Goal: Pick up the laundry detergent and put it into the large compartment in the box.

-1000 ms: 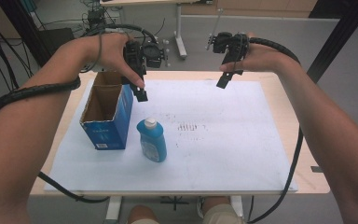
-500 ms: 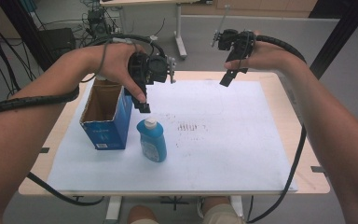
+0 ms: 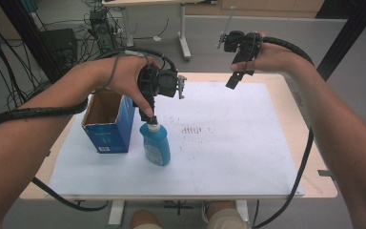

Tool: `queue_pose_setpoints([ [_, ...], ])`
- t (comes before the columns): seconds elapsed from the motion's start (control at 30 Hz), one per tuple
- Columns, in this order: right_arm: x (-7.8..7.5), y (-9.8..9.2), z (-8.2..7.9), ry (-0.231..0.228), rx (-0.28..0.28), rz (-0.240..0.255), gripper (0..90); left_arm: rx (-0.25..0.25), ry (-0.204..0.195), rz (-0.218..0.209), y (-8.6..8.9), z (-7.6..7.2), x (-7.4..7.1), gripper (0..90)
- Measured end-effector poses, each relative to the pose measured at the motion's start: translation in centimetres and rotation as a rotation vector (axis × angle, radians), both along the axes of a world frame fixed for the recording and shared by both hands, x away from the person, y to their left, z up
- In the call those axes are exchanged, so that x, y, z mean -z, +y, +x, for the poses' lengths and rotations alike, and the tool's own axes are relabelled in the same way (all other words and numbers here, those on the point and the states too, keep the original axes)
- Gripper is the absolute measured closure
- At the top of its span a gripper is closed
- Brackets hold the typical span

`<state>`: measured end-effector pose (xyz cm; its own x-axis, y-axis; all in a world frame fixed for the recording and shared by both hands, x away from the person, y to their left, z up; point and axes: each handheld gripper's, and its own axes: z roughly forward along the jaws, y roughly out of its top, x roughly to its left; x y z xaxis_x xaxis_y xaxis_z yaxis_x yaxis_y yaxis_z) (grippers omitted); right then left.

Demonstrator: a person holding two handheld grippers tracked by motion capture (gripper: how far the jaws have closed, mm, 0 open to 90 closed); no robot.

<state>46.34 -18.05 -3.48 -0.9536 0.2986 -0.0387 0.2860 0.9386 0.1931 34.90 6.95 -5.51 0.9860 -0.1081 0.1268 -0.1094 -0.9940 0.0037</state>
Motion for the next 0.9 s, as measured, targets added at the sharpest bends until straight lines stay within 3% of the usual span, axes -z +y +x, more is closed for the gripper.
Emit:
queue_pose_setpoints([
  [0.43,0.7,0.3,0.3,0.009,0.005,-0.004,6.8,0.047,0.047,-0.004,-0.1,-0.2,3.0,8.1],
  [0.6,0.7,0.4,0.4,0.01,0.005,-0.008,6.8,0.053,0.07,0.008,-0.1,0.2,4.1,5.7],
  [0.9,0.9,0.7,0.5,0.015,0.008,-0.016,6.8,0.048,0.088,-0.018,0.6,0.5,6.1,5.1],
])
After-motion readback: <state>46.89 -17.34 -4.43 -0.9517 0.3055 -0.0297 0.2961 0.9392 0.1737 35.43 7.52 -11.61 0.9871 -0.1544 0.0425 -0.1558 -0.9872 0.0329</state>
